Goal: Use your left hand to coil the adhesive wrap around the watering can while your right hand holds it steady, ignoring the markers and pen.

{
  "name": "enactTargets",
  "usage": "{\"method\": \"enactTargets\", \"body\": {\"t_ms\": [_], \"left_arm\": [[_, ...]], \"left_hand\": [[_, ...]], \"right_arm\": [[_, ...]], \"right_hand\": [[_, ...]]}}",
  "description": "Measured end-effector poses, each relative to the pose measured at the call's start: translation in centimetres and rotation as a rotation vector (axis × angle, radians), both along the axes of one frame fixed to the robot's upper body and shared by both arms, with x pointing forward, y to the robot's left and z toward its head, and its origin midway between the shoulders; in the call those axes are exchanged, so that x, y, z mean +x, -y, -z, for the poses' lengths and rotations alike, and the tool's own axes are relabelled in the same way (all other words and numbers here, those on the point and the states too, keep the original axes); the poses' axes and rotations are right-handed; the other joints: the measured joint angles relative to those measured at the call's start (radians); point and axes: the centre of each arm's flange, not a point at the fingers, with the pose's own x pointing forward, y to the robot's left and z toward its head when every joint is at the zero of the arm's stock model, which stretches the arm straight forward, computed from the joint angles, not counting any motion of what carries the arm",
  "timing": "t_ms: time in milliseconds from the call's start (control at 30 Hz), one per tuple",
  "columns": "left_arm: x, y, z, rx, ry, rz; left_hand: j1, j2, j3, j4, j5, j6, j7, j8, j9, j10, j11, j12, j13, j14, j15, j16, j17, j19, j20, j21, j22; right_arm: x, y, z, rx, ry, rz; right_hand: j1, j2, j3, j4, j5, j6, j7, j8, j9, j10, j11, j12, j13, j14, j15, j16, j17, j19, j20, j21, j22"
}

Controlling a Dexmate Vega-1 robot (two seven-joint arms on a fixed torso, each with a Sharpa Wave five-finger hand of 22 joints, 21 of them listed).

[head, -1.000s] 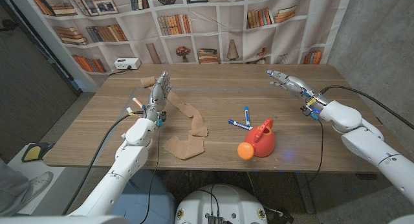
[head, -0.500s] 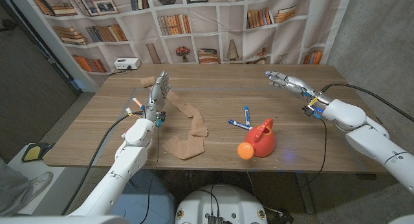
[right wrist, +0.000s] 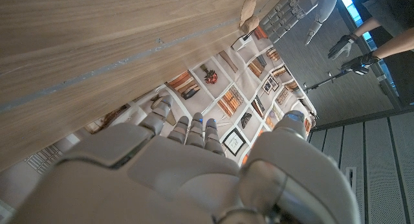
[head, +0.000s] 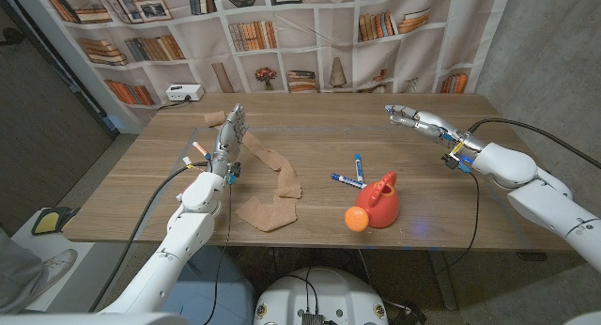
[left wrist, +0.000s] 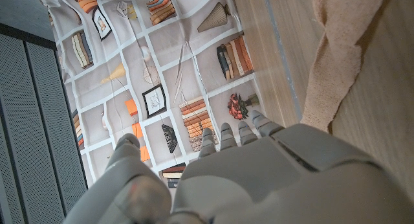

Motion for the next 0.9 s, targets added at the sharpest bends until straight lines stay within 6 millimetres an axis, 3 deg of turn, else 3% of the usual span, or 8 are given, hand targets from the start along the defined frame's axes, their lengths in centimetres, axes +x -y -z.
{"method": "enactTargets", "body": {"t_ms": [667, 900], "left_arm": [[-0.2, -0.5, 0.0, 0.006, 0.005, 0.003], [-0.3, -0.5, -0.1, 0.008, 0.006, 0.002]], "left_hand": [[0.000, 0.000, -0.002, -0.002, 0.000, 0.004, 0.004, 0.000, 0.000, 0.005, 0.005, 0.000, 0.000, 0.000, 0.000, 0.000, 0.000, 0.000, 0.000, 0.000, 0.000], [0.000, 0.000, -0.003, -0.003, 0.000, 0.004, 0.004, 0.000, 0.000, 0.005, 0.005, 0.000, 0.000, 0.000, 0.000, 0.000, 0.000, 0.000, 0.000, 0.000, 0.000]], "right_arm": [[-1.2, 0.3, 0.5, -0.050, 0.027, 0.009], [-1.3, 0.3, 0.3, -0.045, 0.050, 0.022]], "right_hand": [[0.027, -0.019, 0.008, -0.008, -0.005, 0.026, -0.018, 0.004, 0.000, 0.022, -0.015, 0.004, 0.000, 0.027, -0.002, 0.000, 0.000, 0.022, -0.014, 0.000, 0.000], [0.027, -0.019, 0.008, -0.008, -0.005, 0.033, -0.014, 0.004, 0.000, 0.026, -0.018, 0.004, 0.000, 0.029, 0.000, 0.000, 0.000, 0.029, -0.007, 0.000, 0.000]]}}
